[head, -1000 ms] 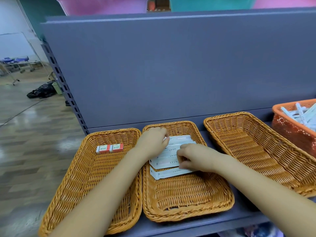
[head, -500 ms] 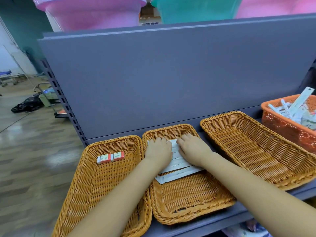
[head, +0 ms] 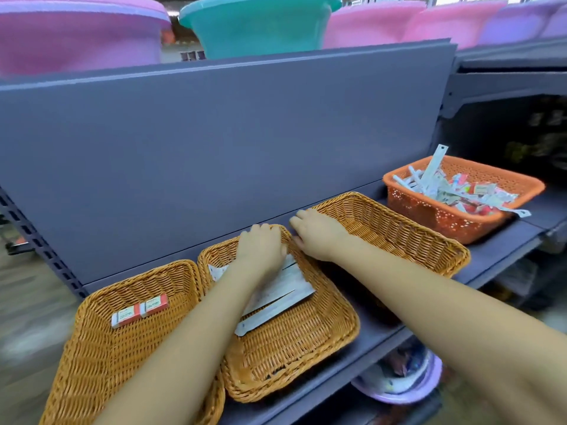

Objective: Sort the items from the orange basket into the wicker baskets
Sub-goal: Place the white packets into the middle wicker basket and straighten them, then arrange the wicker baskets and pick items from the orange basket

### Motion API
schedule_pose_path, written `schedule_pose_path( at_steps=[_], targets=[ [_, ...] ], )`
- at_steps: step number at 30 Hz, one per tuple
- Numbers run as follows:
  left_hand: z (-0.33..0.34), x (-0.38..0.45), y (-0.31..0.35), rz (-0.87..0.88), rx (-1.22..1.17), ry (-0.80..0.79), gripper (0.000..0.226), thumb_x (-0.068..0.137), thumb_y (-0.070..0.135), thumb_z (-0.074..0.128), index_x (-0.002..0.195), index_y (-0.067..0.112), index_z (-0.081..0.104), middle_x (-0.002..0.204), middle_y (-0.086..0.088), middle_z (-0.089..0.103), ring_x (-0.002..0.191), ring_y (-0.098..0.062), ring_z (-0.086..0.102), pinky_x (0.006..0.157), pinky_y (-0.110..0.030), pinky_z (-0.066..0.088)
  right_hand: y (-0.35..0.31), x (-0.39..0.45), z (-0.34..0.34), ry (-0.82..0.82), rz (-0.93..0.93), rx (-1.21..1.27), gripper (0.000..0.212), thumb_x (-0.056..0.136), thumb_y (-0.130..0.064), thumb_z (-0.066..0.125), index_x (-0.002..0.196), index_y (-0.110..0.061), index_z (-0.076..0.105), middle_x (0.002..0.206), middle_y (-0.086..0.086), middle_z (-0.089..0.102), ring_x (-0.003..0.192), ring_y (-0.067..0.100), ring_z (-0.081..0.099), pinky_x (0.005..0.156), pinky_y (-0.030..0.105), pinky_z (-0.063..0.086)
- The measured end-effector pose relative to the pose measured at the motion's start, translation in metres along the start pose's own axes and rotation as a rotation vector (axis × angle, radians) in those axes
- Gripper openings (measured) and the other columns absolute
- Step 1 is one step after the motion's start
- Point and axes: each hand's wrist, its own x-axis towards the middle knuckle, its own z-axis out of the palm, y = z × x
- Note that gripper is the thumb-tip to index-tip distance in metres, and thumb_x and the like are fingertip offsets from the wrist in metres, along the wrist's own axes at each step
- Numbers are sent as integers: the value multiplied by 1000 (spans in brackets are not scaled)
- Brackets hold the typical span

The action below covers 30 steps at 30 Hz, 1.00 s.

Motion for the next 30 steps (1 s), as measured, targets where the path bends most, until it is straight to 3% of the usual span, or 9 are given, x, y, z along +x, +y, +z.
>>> schedule_pose_path(
  at_steps=[8,13,17,30],
  targets=[
    [-28,36,87,16,-26,52,42,98,40,38,126,10,48,127,-9,52,121,-28,46,95,-41,39,92,-38,-26,3,125,-1,32,97,-23,41,123,-7,48,123,10,50,119,27,44,93,40,42],
    [-39,61,151,32,-72,88,45,98,41,38,128,10,49,129,-9,52,122,-29,46,96,-42,39,160,-61,-29,2,135,-30,27,94,-19,40,114,-5,51,119,13,52,114,29,46,94,39,38],
    [-47,82,195,54,-91,114,43,98,40,38,126,10,50,129,-10,53,122,-29,46,95,-41,39,206,-77,-30,12,166,-35,32,95,-19,42,122,-3,49,125,15,50,118,31,44,94,38,38],
    [-54,173,284,211,-124,106,40,97,37,40,125,12,53,128,-11,54,117,-29,49,89,-38,41,330,-92,-15,-57,355,38,35,93,-19,44,125,-7,51,128,13,51,119,30,45,96,40,41]
  ],
)
